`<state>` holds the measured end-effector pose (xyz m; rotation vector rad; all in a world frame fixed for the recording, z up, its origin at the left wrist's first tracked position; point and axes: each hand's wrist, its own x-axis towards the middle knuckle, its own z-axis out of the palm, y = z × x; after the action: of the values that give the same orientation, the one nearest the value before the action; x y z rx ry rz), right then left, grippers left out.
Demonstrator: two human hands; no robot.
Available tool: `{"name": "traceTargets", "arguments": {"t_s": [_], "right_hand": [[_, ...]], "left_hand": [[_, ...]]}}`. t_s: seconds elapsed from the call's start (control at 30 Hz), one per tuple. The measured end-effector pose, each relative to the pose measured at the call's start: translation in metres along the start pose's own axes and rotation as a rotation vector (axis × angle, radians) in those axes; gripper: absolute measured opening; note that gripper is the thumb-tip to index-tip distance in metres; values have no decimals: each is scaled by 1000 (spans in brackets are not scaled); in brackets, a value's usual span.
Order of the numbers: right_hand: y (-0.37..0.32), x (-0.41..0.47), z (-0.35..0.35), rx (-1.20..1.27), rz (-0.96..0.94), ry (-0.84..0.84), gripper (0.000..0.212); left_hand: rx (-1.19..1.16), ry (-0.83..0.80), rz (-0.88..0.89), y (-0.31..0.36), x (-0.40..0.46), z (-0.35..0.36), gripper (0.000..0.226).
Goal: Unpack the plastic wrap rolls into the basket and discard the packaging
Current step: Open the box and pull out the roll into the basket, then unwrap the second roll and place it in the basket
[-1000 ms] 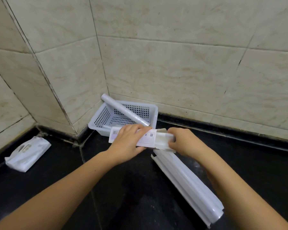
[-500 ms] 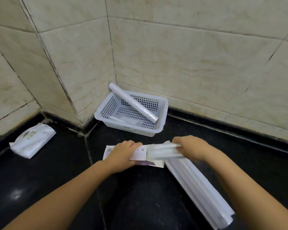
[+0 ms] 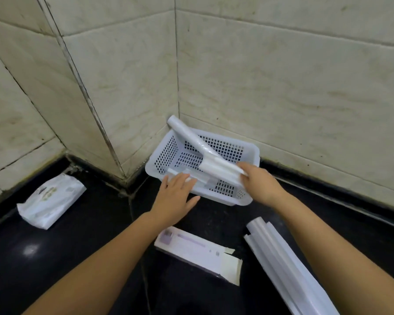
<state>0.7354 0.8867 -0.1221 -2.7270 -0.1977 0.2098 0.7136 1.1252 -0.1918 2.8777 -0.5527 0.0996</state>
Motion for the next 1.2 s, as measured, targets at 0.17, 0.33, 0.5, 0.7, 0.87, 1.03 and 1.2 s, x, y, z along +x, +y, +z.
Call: {"name": "traceTargets", "arguments": {"t_s": [0.17,0.33,0.5,0.7,0.87,1.03,1.2], "right_hand": [[-31,72,44,-241,-133,23,62],[-37,107,87,-620,-288,-34,81],[-24,112,101,-600,-272,-512,73],[-23,90,58,-370,-229,-507,83],[3,23,3,16,-131,-106,51],[60,-82,1,94,87,-35,36],[96,-170,52,-41,332,-277,51]], "left_hand": [[103,-55,39,-18,-3,29,65],[61,57,93,-21,-1,36,62],[54,59,91,-22,-2,39,61],[60,-40,26,-19,0,34,63],[60,-101,-51,12,4,12,61],[-145,9,445,104,-14,15,44],[94,-382,656,170,-45,53,38]]}}
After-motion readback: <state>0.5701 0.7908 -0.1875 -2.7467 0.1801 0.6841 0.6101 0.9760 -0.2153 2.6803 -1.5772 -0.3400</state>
